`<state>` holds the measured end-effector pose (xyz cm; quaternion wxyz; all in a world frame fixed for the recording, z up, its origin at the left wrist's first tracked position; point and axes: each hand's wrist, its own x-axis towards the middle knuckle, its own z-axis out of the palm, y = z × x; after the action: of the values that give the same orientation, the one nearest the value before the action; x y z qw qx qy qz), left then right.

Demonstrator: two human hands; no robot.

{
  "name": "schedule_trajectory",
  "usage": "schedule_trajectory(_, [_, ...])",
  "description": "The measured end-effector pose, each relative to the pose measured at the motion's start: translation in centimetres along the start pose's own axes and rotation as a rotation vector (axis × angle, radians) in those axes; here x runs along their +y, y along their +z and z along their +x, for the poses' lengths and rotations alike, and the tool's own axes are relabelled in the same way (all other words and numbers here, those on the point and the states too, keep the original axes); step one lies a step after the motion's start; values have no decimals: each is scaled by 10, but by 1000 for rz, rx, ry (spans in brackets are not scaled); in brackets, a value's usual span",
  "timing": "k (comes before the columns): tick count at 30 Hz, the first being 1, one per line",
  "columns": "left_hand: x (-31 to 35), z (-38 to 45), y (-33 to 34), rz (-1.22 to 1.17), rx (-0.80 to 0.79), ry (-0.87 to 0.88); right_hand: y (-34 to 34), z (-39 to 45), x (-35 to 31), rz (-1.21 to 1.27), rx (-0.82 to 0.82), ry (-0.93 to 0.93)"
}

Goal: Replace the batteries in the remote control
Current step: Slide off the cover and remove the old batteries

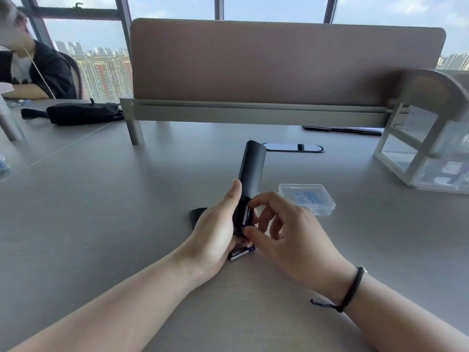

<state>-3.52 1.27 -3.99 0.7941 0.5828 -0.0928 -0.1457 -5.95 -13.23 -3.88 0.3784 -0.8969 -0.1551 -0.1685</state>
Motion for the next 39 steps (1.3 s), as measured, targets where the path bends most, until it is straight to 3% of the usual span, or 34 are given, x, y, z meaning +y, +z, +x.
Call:
schedule_trajectory(8, [-4,2,-2,111,-15,14,0,2,2,-21,15,5])
schedule_trajectory(17, [-7,0,0,67,-16,96,3,4,2,60,24,42])
schedule_trajectory(22, [-3,-3,3,88,9,87,2,3,0,-56,35,-52])
schedule_trajectory(27, [0,-4,0,96,-72,61,-2,4,1,-129,44,-151])
schedule_trajectory(39, [-1,-3,-2,104,-122,32,-5,7,5,-170,-30,-334])
